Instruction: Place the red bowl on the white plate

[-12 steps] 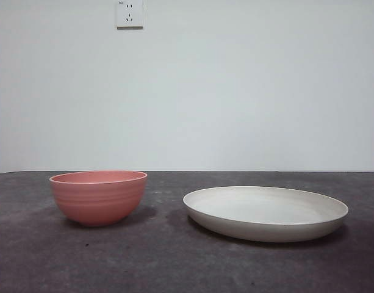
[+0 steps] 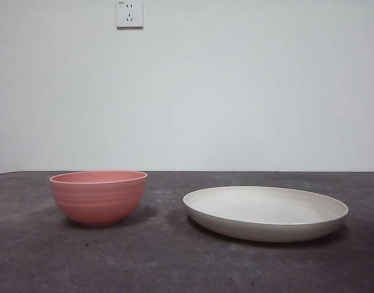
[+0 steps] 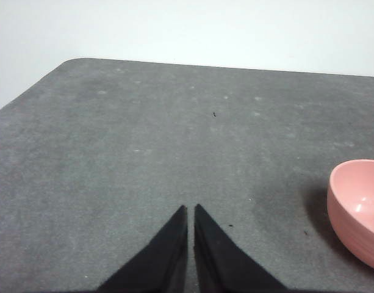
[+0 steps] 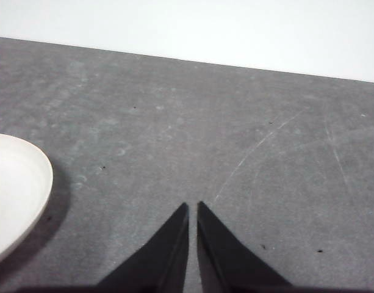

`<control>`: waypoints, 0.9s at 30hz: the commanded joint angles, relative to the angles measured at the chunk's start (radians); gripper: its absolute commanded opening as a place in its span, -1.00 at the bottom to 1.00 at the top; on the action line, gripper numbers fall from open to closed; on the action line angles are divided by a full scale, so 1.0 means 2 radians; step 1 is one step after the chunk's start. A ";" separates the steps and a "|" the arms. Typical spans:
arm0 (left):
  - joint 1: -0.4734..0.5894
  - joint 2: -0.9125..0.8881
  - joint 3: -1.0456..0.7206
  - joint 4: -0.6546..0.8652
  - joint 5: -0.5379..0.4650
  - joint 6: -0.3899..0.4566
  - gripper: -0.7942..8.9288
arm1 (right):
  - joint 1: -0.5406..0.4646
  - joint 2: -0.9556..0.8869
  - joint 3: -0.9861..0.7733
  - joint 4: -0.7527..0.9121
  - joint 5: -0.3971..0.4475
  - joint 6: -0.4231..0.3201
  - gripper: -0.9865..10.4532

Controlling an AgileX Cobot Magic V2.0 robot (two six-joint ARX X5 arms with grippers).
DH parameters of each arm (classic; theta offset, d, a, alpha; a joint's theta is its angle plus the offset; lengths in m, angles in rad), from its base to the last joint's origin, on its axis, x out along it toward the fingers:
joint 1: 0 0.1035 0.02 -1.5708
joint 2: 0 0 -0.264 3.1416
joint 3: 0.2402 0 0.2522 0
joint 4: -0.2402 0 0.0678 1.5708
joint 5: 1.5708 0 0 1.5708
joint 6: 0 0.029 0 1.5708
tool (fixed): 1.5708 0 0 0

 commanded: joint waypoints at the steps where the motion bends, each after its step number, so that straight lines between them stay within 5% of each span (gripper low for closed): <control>1: 0.001 -0.001 -0.010 -0.002 -0.001 0.002 -0.80 | 0.000 -0.001 -0.003 0.005 -0.004 0.068 -0.79; 9: 0.001 0.001 0.006 -0.014 -0.001 -0.040 -0.80 | 0.001 -0.001 0.005 0.019 -0.032 0.144 -0.81; 18: 0.000 0.034 0.127 -0.058 -0.001 -0.125 -0.80 | 0.001 0.008 0.097 -0.007 -0.026 0.257 -0.81; 23: 0.000 0.091 0.231 -0.111 0.013 -0.140 -0.80 | 0.001 0.041 0.178 -0.075 -0.051 0.265 -0.81; 27: 0.000 0.148 0.323 -0.171 0.076 -0.141 -0.80 | 0.001 0.083 0.247 -0.117 -0.098 0.262 -0.81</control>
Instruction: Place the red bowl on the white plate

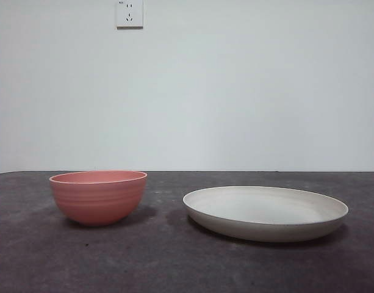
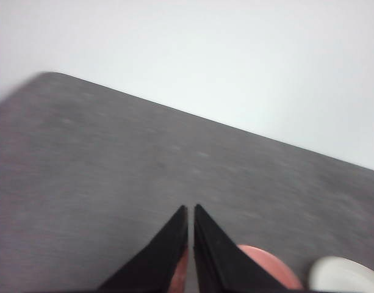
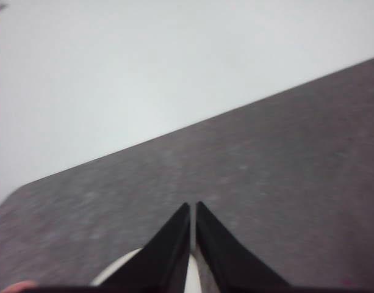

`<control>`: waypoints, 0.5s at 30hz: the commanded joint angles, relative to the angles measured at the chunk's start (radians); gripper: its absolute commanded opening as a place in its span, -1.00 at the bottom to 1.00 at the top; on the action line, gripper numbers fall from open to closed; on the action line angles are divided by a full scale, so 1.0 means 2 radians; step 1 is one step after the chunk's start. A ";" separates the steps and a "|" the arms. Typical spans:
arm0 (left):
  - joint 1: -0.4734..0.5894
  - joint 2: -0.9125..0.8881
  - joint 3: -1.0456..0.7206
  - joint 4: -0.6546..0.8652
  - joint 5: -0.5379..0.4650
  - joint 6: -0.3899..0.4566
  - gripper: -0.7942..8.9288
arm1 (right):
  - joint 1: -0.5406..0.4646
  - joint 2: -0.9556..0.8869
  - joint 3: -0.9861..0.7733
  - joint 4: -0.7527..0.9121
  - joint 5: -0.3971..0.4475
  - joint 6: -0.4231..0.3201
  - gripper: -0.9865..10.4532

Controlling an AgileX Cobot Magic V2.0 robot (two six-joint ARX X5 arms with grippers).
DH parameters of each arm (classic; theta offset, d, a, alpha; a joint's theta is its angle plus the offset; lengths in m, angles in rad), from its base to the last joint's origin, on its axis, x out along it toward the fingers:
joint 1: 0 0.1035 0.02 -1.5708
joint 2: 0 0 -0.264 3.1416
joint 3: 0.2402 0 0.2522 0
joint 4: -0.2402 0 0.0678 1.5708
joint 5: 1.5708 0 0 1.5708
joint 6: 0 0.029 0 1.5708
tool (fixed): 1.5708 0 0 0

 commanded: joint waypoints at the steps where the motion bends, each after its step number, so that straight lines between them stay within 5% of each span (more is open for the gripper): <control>1: 0.000 0.035 0.062 -0.028 0.041 -0.007 -0.80 | 0.000 0.027 0.045 -0.019 -0.032 0.006 -0.81; 9: -0.014 0.127 0.181 -0.091 0.124 0.012 -0.80 | 0.000 0.108 0.145 -0.089 -0.146 -0.032 -0.81; 15: -0.059 0.187 0.233 -0.142 0.156 0.036 -0.80 | 0.009 0.159 0.200 -0.132 -0.186 -0.070 -0.81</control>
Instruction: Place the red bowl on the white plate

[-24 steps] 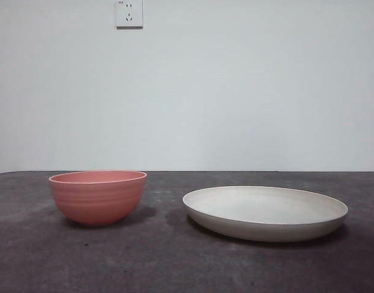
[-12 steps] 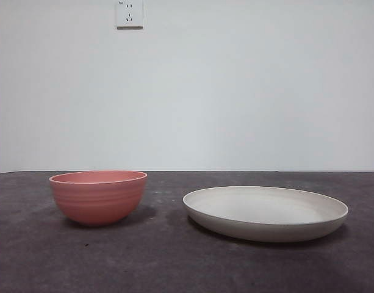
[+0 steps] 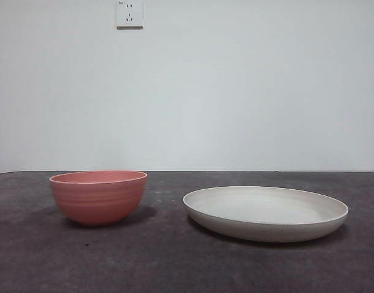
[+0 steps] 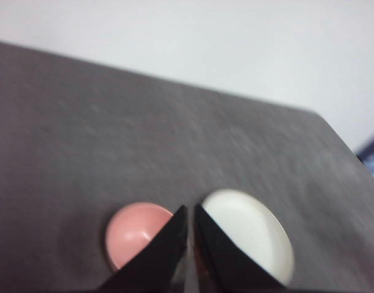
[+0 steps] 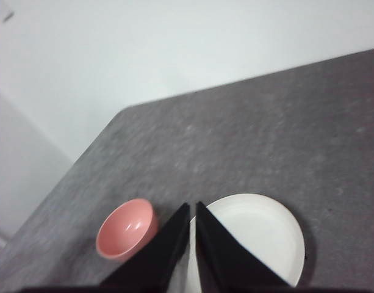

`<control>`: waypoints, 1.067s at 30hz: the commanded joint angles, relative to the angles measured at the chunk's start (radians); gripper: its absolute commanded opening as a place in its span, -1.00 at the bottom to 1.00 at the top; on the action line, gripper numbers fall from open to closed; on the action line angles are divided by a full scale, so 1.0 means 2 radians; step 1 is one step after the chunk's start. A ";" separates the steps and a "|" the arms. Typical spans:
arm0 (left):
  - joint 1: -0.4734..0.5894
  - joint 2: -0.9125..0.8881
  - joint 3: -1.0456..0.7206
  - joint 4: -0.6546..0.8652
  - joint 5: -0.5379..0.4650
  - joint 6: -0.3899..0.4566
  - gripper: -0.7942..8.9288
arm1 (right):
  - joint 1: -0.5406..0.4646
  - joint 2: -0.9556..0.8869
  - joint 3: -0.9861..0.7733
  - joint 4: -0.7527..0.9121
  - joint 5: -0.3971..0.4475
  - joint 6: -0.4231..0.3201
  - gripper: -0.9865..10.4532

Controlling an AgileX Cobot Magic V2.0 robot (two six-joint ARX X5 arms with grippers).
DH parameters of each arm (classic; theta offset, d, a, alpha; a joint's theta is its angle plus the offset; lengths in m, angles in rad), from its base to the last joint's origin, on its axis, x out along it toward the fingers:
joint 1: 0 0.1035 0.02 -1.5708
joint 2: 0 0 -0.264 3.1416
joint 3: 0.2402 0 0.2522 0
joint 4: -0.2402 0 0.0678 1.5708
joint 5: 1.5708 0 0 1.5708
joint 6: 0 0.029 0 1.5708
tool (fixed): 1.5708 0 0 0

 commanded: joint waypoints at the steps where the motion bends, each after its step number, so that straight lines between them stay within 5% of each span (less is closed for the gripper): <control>1: -0.025 0.023 0.021 -0.010 0.016 0.021 -0.80 | 0.014 0.017 0.021 -0.001 -0.006 -0.022 -0.81; 15: -0.151 0.101 0.027 -0.065 0.024 0.069 -0.80 | 0.141 0.084 0.054 -0.075 -0.013 -0.069 -0.81; 22: -0.168 0.120 0.026 -0.076 0.024 0.074 -0.79 | 0.171 0.107 0.054 -0.103 -0.012 -0.105 -0.81; 32: -0.168 0.120 0.026 -0.075 0.024 0.083 -0.65 | 0.174 0.107 0.054 -0.104 -0.011 -0.101 -0.80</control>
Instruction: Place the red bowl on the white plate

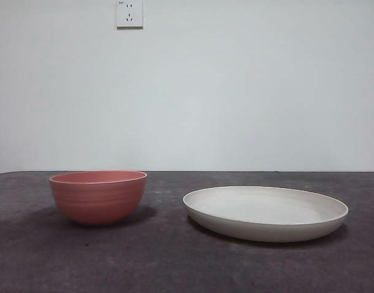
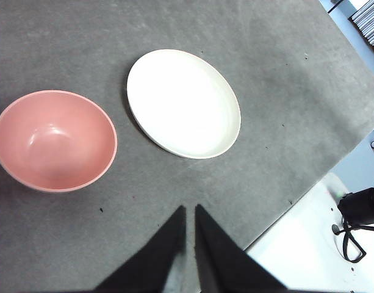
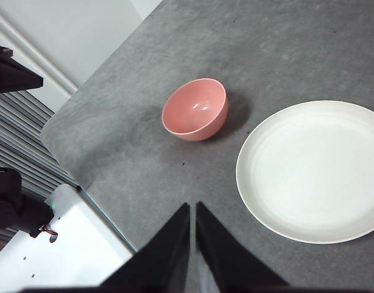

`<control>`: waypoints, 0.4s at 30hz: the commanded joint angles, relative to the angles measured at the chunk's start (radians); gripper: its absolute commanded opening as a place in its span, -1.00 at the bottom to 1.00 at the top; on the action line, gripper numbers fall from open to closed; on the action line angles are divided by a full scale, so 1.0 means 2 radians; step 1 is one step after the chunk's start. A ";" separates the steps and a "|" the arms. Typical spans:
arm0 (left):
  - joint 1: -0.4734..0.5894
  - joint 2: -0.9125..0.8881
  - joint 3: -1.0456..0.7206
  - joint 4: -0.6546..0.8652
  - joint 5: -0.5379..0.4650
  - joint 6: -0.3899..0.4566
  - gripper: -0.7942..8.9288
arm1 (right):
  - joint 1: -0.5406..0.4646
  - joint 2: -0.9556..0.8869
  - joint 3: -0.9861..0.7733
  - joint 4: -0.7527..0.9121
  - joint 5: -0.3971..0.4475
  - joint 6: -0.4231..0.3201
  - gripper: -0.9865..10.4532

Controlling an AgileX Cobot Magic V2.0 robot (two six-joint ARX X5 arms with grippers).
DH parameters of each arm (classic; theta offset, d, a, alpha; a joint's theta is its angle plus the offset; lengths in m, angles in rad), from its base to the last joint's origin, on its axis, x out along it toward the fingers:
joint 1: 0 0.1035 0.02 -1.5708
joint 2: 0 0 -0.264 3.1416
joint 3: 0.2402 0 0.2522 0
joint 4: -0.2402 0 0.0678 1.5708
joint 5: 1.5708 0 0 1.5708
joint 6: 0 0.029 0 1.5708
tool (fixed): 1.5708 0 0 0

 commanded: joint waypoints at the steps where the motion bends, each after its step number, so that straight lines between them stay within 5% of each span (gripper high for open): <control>1: -0.003 0.003 0.013 0.006 0.002 0.012 -0.55 | 0.002 0.002 0.008 0.003 0.000 -0.003 -0.79; 6: -0.003 0.003 0.013 0.010 0.002 0.012 0.14 | 0.002 0.002 0.008 0.003 0.005 -0.003 -0.28; 9: -0.003 0.004 0.013 0.009 0.002 0.012 0.38 | 0.002 0.002 0.008 0.003 0.021 -0.003 0.04; 12: -0.003 0.006 0.013 0.010 0.002 0.012 0.52 | 0.002 0.002 0.008 0.003 0.025 -0.002 0.16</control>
